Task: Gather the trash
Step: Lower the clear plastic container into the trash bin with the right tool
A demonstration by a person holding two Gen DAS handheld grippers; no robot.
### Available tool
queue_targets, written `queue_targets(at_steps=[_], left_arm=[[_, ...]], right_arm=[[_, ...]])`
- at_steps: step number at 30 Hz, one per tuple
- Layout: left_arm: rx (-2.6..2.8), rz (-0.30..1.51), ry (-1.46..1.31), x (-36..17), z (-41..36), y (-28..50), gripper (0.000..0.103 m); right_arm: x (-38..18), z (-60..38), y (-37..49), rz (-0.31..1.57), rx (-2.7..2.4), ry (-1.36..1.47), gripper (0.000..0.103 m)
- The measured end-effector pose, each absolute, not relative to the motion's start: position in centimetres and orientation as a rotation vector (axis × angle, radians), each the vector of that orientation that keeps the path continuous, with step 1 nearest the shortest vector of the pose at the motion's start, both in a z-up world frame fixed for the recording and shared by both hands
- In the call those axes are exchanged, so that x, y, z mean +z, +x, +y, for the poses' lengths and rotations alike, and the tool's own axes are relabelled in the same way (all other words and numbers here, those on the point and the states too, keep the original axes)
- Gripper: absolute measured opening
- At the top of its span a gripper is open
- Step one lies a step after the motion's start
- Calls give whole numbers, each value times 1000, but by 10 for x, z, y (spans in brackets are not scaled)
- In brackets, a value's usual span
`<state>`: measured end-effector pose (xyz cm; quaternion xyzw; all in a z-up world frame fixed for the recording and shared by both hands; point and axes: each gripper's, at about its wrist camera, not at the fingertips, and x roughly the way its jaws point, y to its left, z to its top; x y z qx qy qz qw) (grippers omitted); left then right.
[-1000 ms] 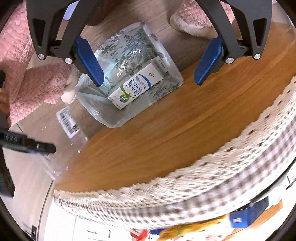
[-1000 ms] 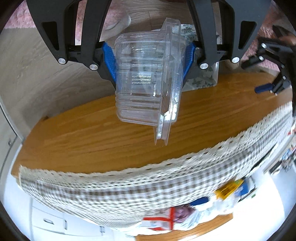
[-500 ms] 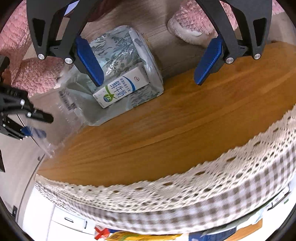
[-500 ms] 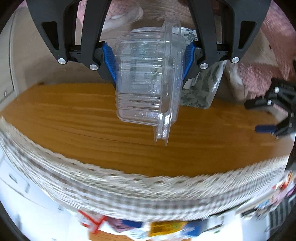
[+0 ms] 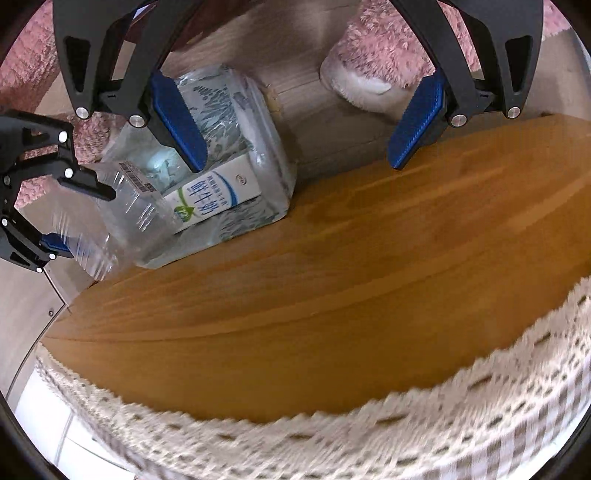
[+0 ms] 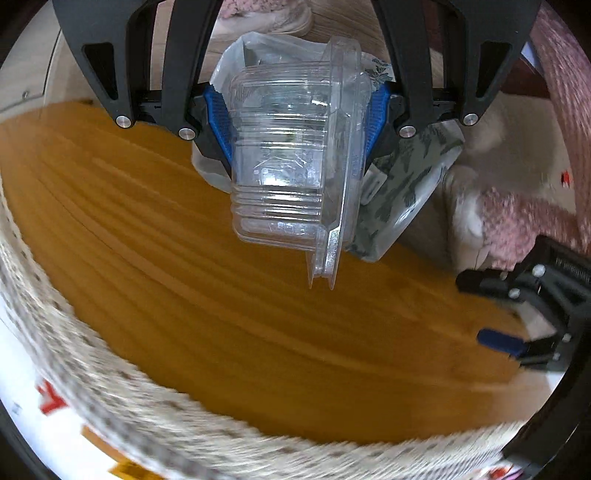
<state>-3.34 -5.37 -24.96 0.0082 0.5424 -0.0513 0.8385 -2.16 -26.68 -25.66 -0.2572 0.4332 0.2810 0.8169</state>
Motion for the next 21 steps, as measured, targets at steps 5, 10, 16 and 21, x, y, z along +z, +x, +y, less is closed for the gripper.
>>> queue_targets(at_steps=[5,10,16,21], left_arm=[[-88,1181,15,-257,-49,-31,95],[-68,1203,16,-263,-45,-29,95],[-51,1226,24,-270,-43,-25,95],[-36,1245,24,-276,-39,-25,95]], right_arm=[[-272,-249,-19,940,654,-624,58],[-285,-238,-20,951,711,-685,58],[-298,-225,-21,955,784,-745,58],[-312,-214,-16,971,815,-784,58]])
